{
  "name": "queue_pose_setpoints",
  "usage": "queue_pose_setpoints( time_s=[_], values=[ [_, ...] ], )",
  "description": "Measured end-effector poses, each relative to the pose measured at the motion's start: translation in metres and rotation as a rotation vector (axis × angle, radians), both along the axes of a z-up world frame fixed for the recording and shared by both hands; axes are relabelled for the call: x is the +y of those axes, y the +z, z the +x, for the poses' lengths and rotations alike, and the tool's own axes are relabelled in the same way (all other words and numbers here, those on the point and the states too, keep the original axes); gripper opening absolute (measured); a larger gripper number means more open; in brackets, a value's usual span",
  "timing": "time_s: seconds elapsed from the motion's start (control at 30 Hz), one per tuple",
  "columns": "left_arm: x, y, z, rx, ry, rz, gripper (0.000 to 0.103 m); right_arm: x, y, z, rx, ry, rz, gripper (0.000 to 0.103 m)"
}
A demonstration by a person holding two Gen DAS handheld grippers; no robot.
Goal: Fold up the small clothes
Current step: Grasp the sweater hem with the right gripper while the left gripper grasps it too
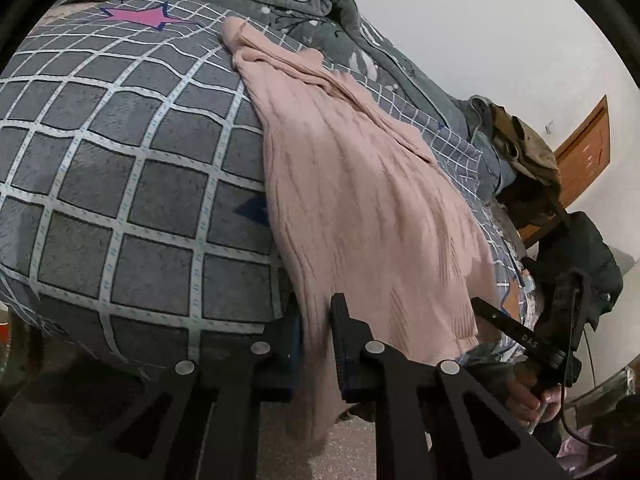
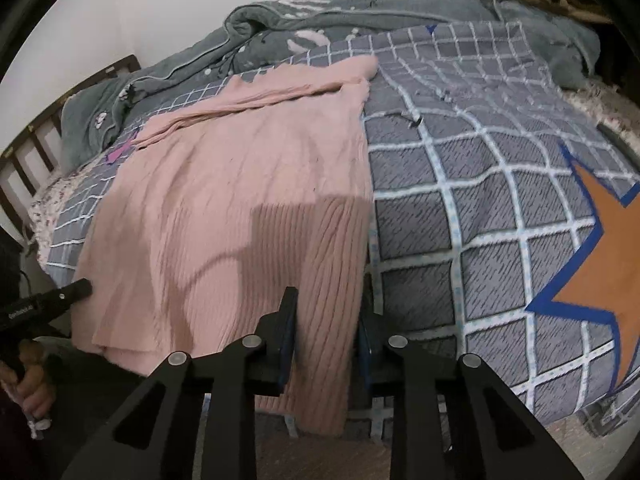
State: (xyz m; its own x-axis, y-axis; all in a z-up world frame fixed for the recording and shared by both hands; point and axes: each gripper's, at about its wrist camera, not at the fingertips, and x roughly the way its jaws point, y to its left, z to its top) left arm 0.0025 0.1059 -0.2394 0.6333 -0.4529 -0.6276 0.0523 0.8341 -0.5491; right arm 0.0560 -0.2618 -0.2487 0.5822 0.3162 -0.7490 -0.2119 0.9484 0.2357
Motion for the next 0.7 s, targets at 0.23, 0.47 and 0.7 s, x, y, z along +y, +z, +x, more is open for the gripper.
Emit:
queue_pose_setpoints(
  time_s=[0.23, 0.47, 0.7],
  values=[
    [-0.01, 0.001, 0.003, -0.006, -0.025, -0.01, 0.02, -0.002, -0.001, -0.006, 0.015, 0.027, 0.049, 0.033],
    [-0.008, 0.006, 0.004, -0.02, 0.006, -0.021, 0.01, -0.005, -0.002, -0.007, 0.026, 0.047, 0.071, 0.006],
    [0.01, 0.037, 0.005, -0.131, 0.019, -0.129, 0.009, -0.017, 0.028, -0.007, -0.037, 0.092, 0.243, 0.005]
  ],
)
